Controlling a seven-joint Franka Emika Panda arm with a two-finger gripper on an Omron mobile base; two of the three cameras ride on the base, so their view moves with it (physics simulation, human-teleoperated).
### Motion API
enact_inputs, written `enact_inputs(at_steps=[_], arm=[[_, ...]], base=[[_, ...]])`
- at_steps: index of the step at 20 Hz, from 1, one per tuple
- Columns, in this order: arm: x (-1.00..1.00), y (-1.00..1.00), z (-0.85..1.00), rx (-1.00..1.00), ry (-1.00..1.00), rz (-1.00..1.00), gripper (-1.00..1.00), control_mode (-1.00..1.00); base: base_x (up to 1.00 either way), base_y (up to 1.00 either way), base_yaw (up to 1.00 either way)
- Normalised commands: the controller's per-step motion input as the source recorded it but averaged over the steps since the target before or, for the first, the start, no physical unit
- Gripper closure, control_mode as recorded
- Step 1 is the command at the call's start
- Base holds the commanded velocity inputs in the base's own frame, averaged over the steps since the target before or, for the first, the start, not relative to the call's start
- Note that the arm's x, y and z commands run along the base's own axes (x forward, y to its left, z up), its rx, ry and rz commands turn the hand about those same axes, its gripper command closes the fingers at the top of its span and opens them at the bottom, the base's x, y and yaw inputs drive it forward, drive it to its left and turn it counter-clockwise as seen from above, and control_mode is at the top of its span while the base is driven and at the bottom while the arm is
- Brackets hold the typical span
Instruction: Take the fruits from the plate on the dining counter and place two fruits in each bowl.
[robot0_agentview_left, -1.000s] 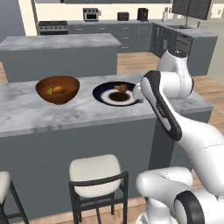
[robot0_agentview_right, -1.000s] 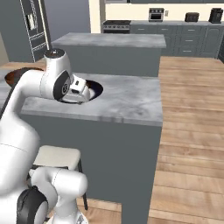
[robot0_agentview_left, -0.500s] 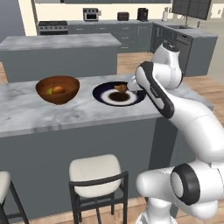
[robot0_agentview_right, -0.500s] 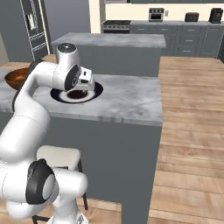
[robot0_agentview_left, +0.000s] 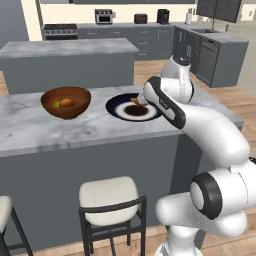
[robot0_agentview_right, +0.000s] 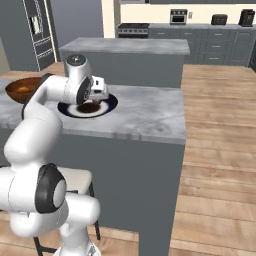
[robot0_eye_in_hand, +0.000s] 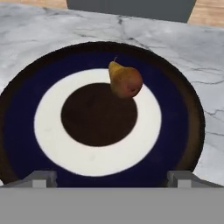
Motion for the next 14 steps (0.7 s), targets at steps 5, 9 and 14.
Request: enact_inputs(at_steps=[5, 9, 14], arm=[[0.48, -0.02, 0.00, 0.00, 0.14, 0.01, -1.00, -1.00], [0.48, 0.14, 0.00, -0.01, 0.16, 0.00, -1.00, -1.00], [0.52, 0.07, -0.10, 0.00, 0.06, 0.00, -1.00, -1.00]], base=[[0.00, 0.00, 0.00], [0.00, 0.00, 0.00], [0.00, 0.00, 0.00]])
